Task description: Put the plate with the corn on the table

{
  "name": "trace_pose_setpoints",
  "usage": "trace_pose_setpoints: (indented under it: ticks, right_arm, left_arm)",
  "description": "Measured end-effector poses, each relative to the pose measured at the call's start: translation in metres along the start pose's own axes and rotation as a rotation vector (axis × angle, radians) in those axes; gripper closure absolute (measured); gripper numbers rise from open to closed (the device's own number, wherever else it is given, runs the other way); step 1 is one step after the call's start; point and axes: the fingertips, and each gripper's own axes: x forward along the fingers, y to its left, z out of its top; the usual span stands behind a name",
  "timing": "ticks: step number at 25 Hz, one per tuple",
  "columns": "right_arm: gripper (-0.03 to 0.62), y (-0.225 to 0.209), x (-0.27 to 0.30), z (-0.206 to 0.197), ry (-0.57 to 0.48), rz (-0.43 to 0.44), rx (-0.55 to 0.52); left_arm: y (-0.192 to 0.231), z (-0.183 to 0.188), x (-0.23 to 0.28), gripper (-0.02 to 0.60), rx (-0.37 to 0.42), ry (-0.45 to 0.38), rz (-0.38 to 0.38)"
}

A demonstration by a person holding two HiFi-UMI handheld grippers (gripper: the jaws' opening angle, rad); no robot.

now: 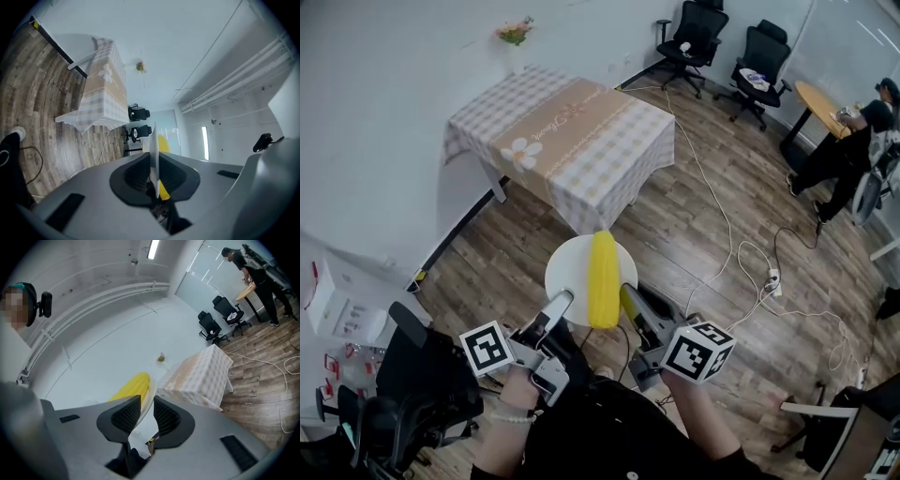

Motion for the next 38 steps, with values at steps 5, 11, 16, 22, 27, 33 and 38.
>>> trace_pose_setpoints:
  ticks: [5, 11, 16, 22, 27, 33, 38]
  right_arm:
    - [0.480, -0.004, 0.007, 0.007, -0.010, -0.009, -0.016]
    - [0.480, -0.018, 0.023, 0.020, -0.026, -0.043, -0.005]
    - [0.480, -0.026, 0.050, 0.030, -0.032, -0.063, 0.004]
    - [0.480, -0.036, 0.090, 0.045, -0.050, -0.107, 0.016]
    - [0.480, -0.041, 0.119, 0.059, -0.071, -0.137, 0.022]
    - [0.480, -0.046, 0.161, 0.073, -0.091, -0.172, 0.025]
    - [0.480, -0.046, 0.193, 0.077, -0.096, -0.186, 0.027]
  left_arm:
    - [0.003, 0.007, 0.012, 0.540, -0.014, 0.020, -0.010]
    - [0.007, 0.024, 0.034, 0.540, -0.011, 0.050, -0.009]
    - [0.011, 0.051, 0.051, 0.540, -0.002, 0.082, -0.004]
    - [0.018, 0.092, 0.077, 0.540, 0.003, 0.126, 0.000]
    - [0.018, 0.123, 0.097, 0.540, 0.001, 0.160, -0.020]
    - [0.024, 0.166, 0.117, 0.540, 0.010, 0.194, -0.021]
    - [0.028, 0.198, 0.125, 0.540, 0.013, 0.210, -0.015]
